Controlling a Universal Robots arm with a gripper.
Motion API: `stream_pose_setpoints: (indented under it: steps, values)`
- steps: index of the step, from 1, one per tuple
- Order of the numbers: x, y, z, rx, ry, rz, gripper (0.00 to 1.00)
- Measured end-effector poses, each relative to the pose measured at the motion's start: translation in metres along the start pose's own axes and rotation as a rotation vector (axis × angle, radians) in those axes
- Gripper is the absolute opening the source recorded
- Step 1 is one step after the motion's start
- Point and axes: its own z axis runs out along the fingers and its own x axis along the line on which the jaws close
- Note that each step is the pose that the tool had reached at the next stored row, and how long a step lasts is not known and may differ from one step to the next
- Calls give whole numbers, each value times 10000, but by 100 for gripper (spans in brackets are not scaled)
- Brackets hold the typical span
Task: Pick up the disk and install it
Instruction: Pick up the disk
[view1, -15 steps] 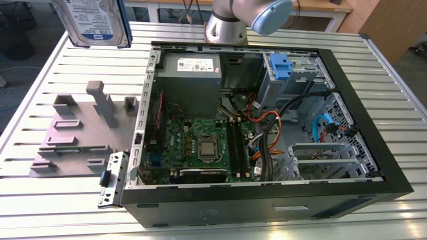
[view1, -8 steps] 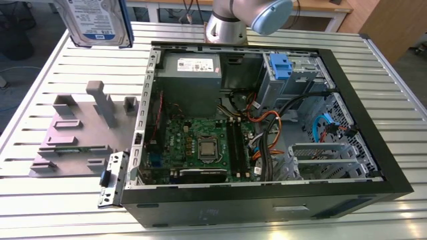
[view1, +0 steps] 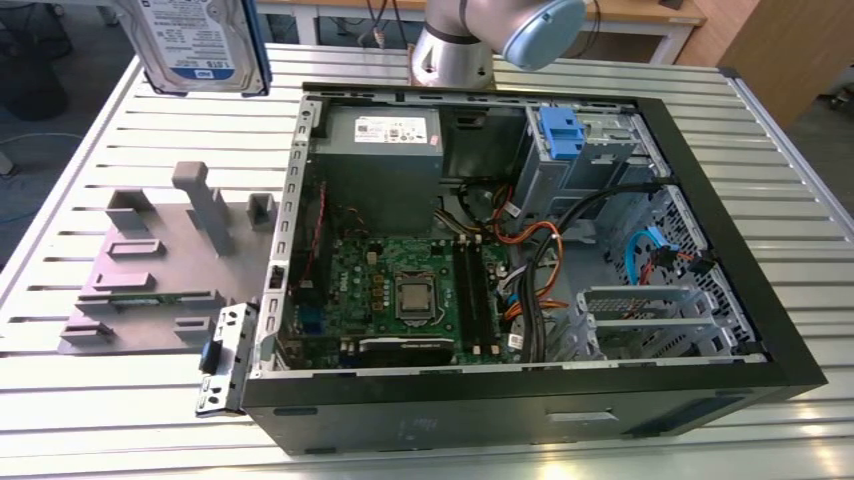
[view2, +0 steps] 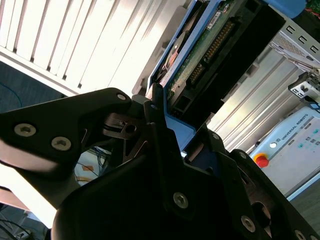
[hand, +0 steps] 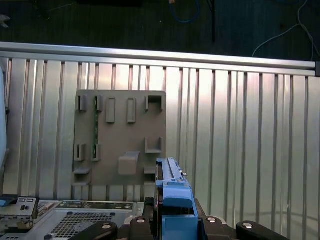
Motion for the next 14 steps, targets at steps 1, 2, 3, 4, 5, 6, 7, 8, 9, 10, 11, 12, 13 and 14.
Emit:
stream_pose_setpoints:
  steps: [1, 2, 3, 4, 5, 6, 7, 8, 9, 10, 11, 12, 13, 14]
  values:
    - [0, -4, 0, 0, 0, 0, 37]
    - [0, -8, 0, 0, 0, 0, 37]
    - [0, -12, -1, -1, 0, 0, 37]
    - [0, -16, 0, 0, 0, 0, 37]
    - [0, -20, 0, 0, 0, 0, 37]
    - [0, -23, -1, 0, 0, 0, 37]
    - [1, -27, -1, 0, 0, 0, 37]
    - [1, -31, -1, 0, 0, 0, 37]
    - [1, -35, -1, 0, 0, 0, 37]
    - [1, -39, -1, 0, 0, 0, 37]
    - [1, -43, -1, 0, 0, 0, 37]
    - [1, -46, -1, 0, 0, 0, 37]
    - [1, -51, -2, -1, 0, 0, 37]
    - [1, -54, -2, -1, 0, 0, 37]
